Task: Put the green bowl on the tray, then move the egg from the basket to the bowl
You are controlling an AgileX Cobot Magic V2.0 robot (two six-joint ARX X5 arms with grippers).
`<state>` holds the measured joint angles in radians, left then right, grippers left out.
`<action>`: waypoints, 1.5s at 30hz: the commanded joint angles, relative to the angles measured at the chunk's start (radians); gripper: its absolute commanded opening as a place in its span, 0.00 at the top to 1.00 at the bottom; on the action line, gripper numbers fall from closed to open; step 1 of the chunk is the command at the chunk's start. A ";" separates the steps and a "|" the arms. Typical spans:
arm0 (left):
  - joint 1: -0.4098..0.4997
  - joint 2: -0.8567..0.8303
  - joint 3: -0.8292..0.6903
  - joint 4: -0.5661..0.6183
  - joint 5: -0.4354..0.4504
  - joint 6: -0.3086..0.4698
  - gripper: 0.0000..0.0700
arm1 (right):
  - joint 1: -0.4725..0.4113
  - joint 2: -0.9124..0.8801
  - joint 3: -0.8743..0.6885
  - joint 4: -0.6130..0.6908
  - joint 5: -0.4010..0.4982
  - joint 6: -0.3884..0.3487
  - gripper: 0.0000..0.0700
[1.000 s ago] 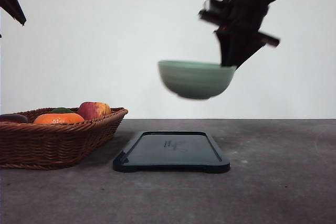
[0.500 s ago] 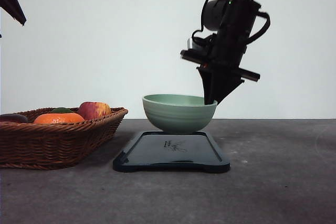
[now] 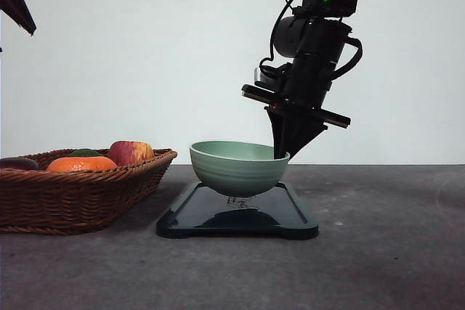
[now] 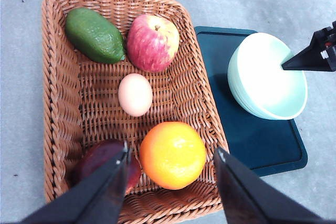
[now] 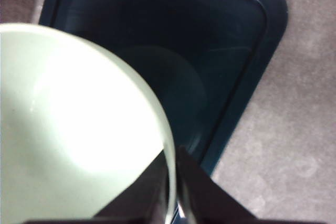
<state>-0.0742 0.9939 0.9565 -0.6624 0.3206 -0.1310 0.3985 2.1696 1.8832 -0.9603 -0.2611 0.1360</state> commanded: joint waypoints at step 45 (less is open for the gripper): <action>-0.001 0.007 0.024 -0.004 0.006 0.007 0.56 | 0.046 -0.197 -0.048 0.122 0.119 0.002 0.59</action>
<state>-0.0742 0.9939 0.9569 -0.6708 0.3206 -0.1310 0.4345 1.9551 1.8394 -0.8459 -0.1458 0.1383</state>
